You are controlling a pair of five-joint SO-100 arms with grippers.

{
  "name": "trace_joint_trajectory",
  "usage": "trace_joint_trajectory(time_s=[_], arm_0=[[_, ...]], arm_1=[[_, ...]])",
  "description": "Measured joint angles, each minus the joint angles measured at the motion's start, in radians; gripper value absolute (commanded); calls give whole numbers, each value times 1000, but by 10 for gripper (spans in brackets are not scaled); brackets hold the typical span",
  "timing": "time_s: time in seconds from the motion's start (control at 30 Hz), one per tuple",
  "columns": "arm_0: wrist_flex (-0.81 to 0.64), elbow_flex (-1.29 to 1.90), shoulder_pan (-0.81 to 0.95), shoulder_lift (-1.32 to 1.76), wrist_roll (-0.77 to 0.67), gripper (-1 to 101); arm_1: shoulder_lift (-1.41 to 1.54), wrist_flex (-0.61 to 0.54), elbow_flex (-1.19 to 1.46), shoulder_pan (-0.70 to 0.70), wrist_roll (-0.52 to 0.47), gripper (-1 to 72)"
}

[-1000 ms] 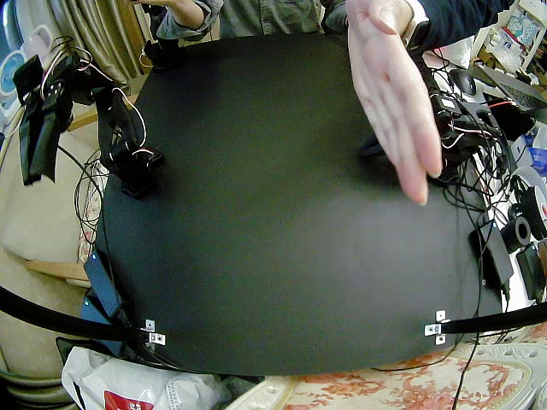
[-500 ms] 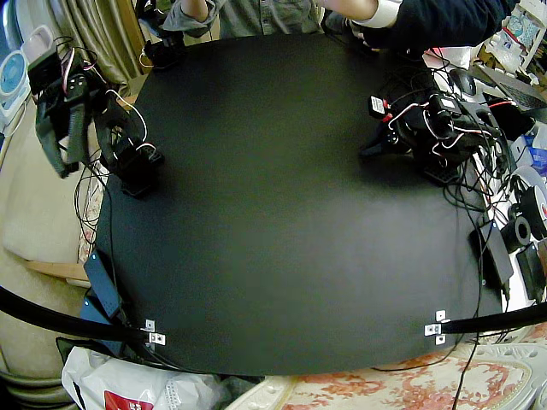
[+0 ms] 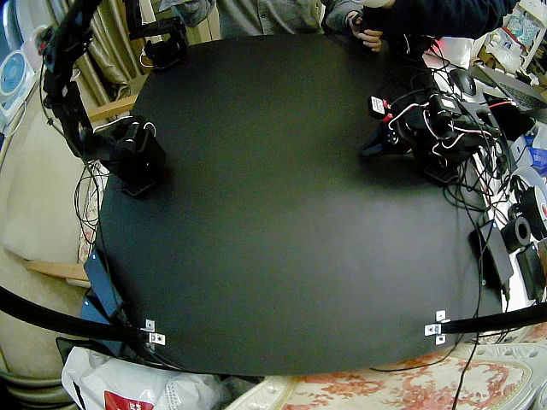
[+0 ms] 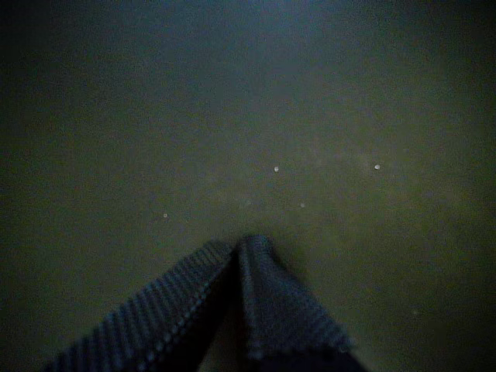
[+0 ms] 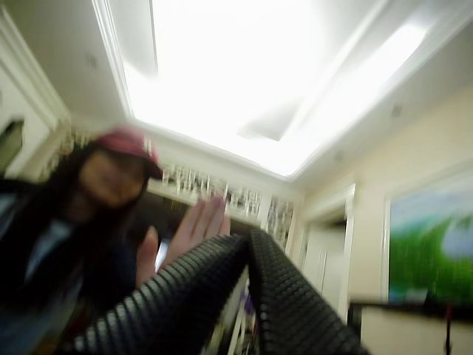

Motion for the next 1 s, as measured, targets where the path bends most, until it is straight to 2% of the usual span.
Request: trace_joint_trajectory(time_s=[0.1,0.13,0.17,0.2,0.27,0.3,0.33,0.37,0.4,0.47,0.5,0.53,0.6,0.63,0.67,0.77,0.8,0.83,0.9,1.0], arm_0=[[0,0,0,0,0,0],[0,0,0,0,0,0],[0,0,0,0,0,0],[0,0,0,0,0,0],[0,0,0,0,0,0],[0,0,0,0,0,0],[0,0,0,0,0,0],[0,0,0,0,0,0],[0,0,0,0,0,0],[0,0,0,0,0,0],[0,0,0,0,0,0],[0,0,0,0,0,0],[0,0,0,0,0,0],[0,0,0,0,0,0],[0,0,0,0,0,0],[0,0,0,0,0,0],[0,0,0,0,0,0],[0,0,0,0,0,0],[0,0,0,0,0,0],[0,0,0,0,0,0]], arm_1=[[-164,183,-365,-77,-31,-5],[-164,213,-387,-66,-17,-5],[-164,299,-379,-40,15,-5],[-153,368,-318,67,103,-5],[-129,319,-244,97,127,-5],[-129,285,-253,74,106,-5],[-129,213,-276,-23,15,-5],[-127,210,-296,-91,-23,-5],[-127,253,-301,-104,-31,-5],[-112,318,-258,-106,5,-5],[-43,367,-114,-153,61,-5],[-9,367,0,-268,43,-5],[-15,351,115,-485,-35,-5],[-74,327,120,-703,-138,-5],[-91,301,120,-790,-152,-5],[-17,222,156,-919,-172,-5],[25,207,172,-988,-213,-5],[67,193,195,-1121,-287,-6],[137,173,262,-1239,-328,-6],[164,84,318,-1233,-244,-5]])
